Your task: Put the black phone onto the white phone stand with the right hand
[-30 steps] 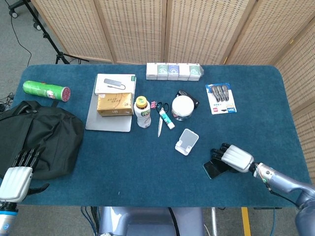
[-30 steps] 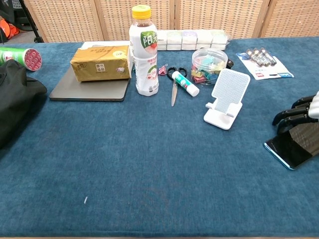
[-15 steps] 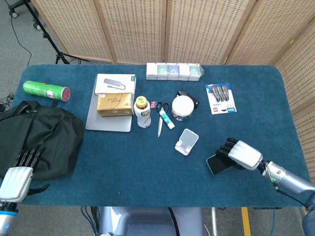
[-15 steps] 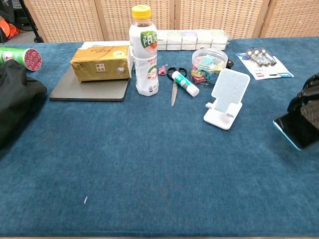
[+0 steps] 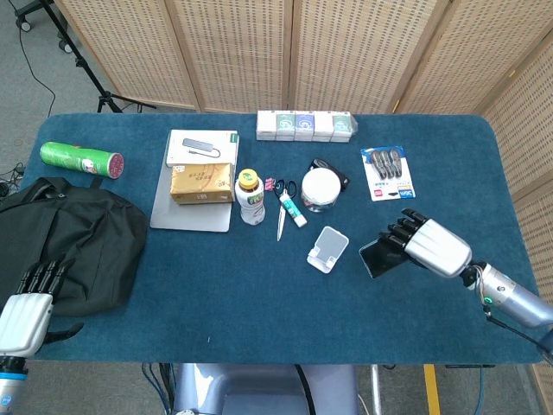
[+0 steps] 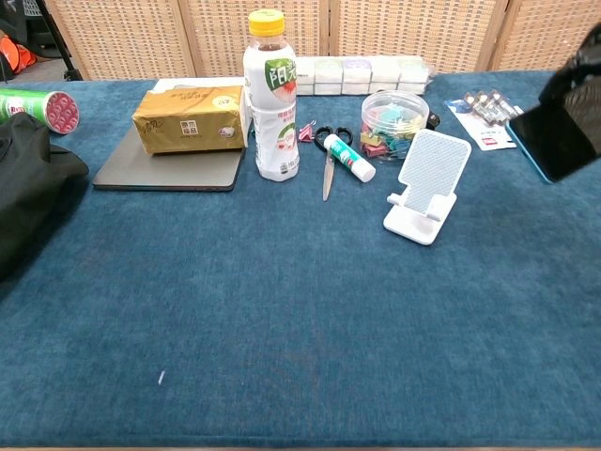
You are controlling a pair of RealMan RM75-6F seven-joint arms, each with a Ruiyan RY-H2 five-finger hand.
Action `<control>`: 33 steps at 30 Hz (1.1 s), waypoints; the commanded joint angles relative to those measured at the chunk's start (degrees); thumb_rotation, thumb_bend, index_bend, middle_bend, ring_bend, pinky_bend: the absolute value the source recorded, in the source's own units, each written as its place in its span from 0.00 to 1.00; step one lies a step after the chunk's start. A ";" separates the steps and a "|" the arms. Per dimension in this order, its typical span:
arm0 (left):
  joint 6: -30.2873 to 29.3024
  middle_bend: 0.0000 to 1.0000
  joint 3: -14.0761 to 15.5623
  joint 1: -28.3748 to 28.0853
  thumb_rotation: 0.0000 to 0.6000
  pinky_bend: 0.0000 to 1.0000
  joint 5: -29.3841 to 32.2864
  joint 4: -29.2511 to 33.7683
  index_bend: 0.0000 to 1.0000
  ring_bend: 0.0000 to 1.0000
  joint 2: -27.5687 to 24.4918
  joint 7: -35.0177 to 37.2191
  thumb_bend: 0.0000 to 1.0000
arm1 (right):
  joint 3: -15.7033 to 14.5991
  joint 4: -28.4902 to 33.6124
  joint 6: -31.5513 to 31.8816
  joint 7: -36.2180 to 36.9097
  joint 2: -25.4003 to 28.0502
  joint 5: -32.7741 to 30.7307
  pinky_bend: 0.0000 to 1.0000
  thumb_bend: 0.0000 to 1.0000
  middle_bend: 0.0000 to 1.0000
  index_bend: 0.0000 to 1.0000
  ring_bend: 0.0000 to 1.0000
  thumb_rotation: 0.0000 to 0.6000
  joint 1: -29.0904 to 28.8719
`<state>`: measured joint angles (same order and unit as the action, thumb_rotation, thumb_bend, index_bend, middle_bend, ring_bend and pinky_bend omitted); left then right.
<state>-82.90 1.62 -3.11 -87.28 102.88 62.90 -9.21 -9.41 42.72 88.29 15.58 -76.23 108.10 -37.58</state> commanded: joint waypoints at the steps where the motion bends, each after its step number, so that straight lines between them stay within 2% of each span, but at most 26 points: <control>1: -0.85 0.00 0.20 0.33 1.00 0.00 -0.85 0.76 0.00 0.00 -0.72 0.13 0.00 | 3.56 20.59 -6.78 -18.14 9.88 -1.35 0.25 0.39 0.50 0.61 0.36 1.00 -4.61; 6: -1.38 0.00 0.99 0.72 1.00 0.00 -2.25 1.23 0.00 0.00 -2.14 1.67 0.00 | 7.54 37.31 -16.46 -36.38 14.37 -5.88 0.25 0.39 0.50 0.61 0.36 1.00 -6.93; 11: -2.27 0.00 1.25 1.04 1.00 0.00 -3.39 1.00 0.00 0.00 -2.93 3.55 0.00 | 11.29 45.14 -24.53 -50.72 13.52 -12.89 0.25 0.40 0.50 0.61 0.37 1.00 -8.21; 16: -2.18 0.00 1.83 1.18 1.00 0.00 -4.11 1.02 0.00 0.00 -3.75 4.93 0.00 | 14.91 48.47 -29.45 -64.26 10.00 -21.55 0.25 0.41 0.50 0.61 0.37 1.00 -9.08; 19: -2.15 0.00 1.91 1.15 1.00 0.00 -4.33 1.02 0.00 0.00 -4.08 5.67 0.00 | 16.00 49.72 -30.63 -71.14 8.12 -25.17 0.25 0.41 0.50 0.61 0.37 1.00 -9.56; 22: -2.13 0.00 1.98 1.12 1.00 0.00 -4.56 0.95 0.00 0.00 -4.31 6.20 0.00 | 15.82 50.05 -31.20 -76.11 6.93 -26.10 0.25 0.41 0.50 0.61 0.37 1.00 -9.95; 28: -1.94 0.00 1.97 1.08 1.00 0.00 -4.45 0.92 0.00 0.00 -4.50 6.68 0.00 | 14.07 49.94 -30.66 -81.10 5.98 -24.91 0.25 0.41 0.50 0.61 0.37 1.00 -9.31; 33: -1.39 0.00 1.91 0.89 1.00 0.00 -4.14 0.98 0.00 0.00 -4.27 6.09 0.00 | 13.76 51.93 -31.26 -84.37 5.83 -26.51 0.25 0.41 0.50 0.61 0.37 1.00 -9.05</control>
<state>-84.34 3.55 -2.19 -91.46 103.85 58.60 -3.07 4.51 94.13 57.28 -68.22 -70.30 81.77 -46.67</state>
